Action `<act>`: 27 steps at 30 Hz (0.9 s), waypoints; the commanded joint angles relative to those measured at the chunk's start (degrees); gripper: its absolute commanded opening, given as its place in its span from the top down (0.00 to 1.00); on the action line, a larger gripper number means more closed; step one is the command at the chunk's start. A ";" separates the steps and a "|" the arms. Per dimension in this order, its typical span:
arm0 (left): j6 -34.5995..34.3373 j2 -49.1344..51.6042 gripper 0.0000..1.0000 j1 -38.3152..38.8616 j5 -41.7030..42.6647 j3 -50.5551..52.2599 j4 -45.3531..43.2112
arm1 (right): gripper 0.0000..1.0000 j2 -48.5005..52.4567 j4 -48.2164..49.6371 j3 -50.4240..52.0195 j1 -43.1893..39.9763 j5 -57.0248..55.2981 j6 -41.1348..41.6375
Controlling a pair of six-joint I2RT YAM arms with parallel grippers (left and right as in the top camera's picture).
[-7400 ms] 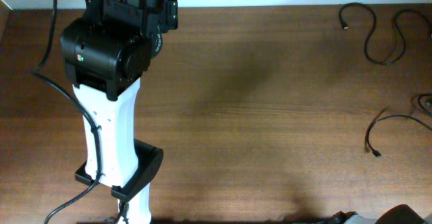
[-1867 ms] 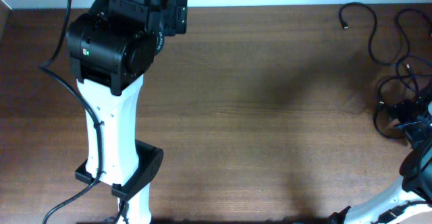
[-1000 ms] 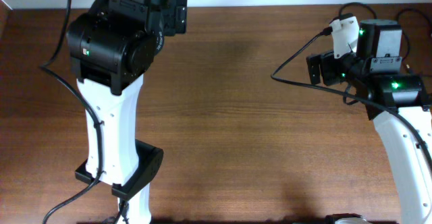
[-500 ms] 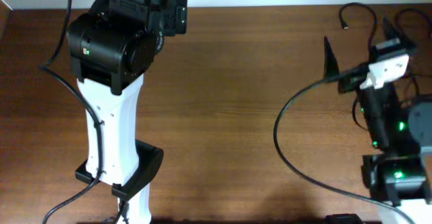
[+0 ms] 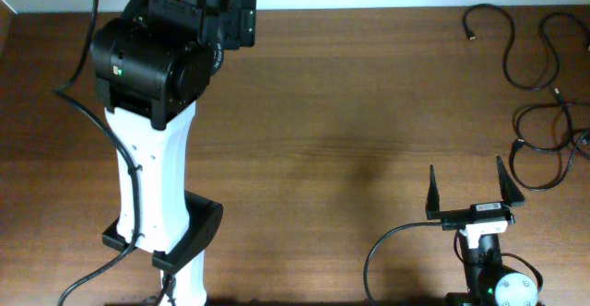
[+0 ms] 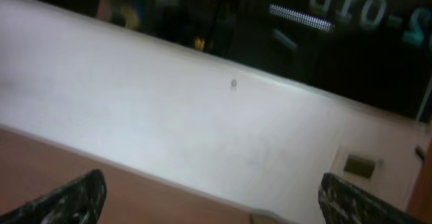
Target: Untangle cables
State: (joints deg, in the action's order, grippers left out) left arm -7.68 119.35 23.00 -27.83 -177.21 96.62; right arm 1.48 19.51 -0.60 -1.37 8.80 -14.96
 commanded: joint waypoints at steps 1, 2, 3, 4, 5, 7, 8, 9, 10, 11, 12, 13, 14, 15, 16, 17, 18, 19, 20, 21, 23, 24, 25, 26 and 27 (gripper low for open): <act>0.48 -0.55 0.01 -0.17 0.00 -0.13 0.09 | 0.01 -1.29 -6.32 0.28 -0.96 -0.39 0.63; 0.48 -0.55 0.01 -0.17 0.00 -0.13 0.07 | 0.01 -1.29 -9.49 0.28 -0.92 -0.37 0.68; 0.48 -0.55 0.01 -0.17 -0.02 -0.13 0.09 | 0.01 -1.29 -11.23 0.28 -0.92 -0.37 0.85; 0.48 -0.55 0.01 -0.17 0.00 -0.13 0.09 | 0.01 -1.29 -13.00 0.28 -0.92 -0.37 0.85; 0.48 -0.55 0.01 -0.17 0.00 -0.13 0.09 | 0.01 -1.29 -15.54 0.28 -0.92 -0.39 0.83; 0.48 -0.55 0.01 -0.17 0.00 -0.13 0.09 | 0.01 -1.29 -18.56 0.28 -0.90 0.55 0.85; 0.48 -0.55 0.01 -0.17 0.00 -0.13 0.09 | 0.01 -1.29 -19.37 0.28 -0.90 1.16 0.85; 0.48 -0.55 0.01 -0.20 0.00 -0.13 0.09 | 0.01 -1.29 -21.62 0.28 -0.85 1.14 0.83; 0.48 -0.55 0.01 -0.17 0.00 -0.13 0.09 | 0.01 -1.01 -23.30 0.28 -0.85 1.11 1.05; 0.48 -0.55 0.01 0.09 0.00 -0.13 0.09 | 0.01 -1.03 -23.23 0.28 -0.85 1.09 1.05; 0.48 -0.55 0.01 0.09 -0.02 -0.13 0.09 | 0.01 -1.01 -23.23 0.28 -0.85 1.09 1.05; 0.48 -0.55 0.01 0.09 0.00 -0.13 0.09 | 0.01 -1.01 -23.21 0.28 -0.87 1.09 1.03; 0.48 -0.55 0.01 0.09 0.00 -0.13 0.09 | 0.01 -1.01 -23.19 0.28 -0.87 1.09 1.05; 0.48 -0.55 0.01 0.09 0.00 -0.13 0.09 | 0.01 -1.01 -23.21 0.28 -0.87 1.09 1.03; 0.48 -0.55 0.01 0.09 0.00 -0.13 0.07 | 0.01 -1.01 -23.19 0.28 -0.87 1.09 1.03; 0.48 -0.55 0.01 0.09 -0.02 -0.13 0.09 | 0.01 -1.01 -23.19 0.28 -0.87 1.09 1.03; 0.48 -0.55 0.01 0.09 0.00 -0.13 0.09 | 0.01 -1.01 -23.19 0.28 -0.87 1.09 1.05; 0.48 -0.55 0.01 0.09 0.00 -0.13 0.09 | 0.01 -1.01 -23.19 0.28 -0.87 1.09 1.05; 0.48 -0.55 0.01 0.09 0.00 -0.13 0.09 | 0.01 -1.01 -23.19 0.28 -0.87 1.09 1.03; 0.48 -0.55 0.01 0.09 0.00 -0.13 0.09 | 0.01 -1.01 -23.21 0.28 -0.87 1.09 1.05; 0.48 -0.55 0.01 0.09 0.00 -0.13 0.09 | 0.01 -1.01 -23.19 0.28 -0.87 1.09 1.05; 0.48 -0.55 0.01 0.09 0.00 -0.13 0.09 | 0.01 -1.01 -23.21 0.28 -0.87 1.09 1.03; 0.46 -0.55 0.01 0.09 0.11 -0.15 0.07 | 0.01 -1.01 -23.19 0.28 -0.87 1.09 1.03; -2.64 -0.55 0.01 0.09 4.66 -0.15 -1.16 | 0.01 -1.01 -23.21 0.28 -0.87 1.09 1.05; -10.40 -0.55 0.01 0.09 4.39 -0.13 -1.33 | 0.01 -1.01 -23.19 0.28 -0.87 1.09 1.05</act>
State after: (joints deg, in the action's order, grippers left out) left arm -8.25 119.35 23.00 -26.59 -177.21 96.03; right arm 0.73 -3.36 -0.62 -2.07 9.17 -14.79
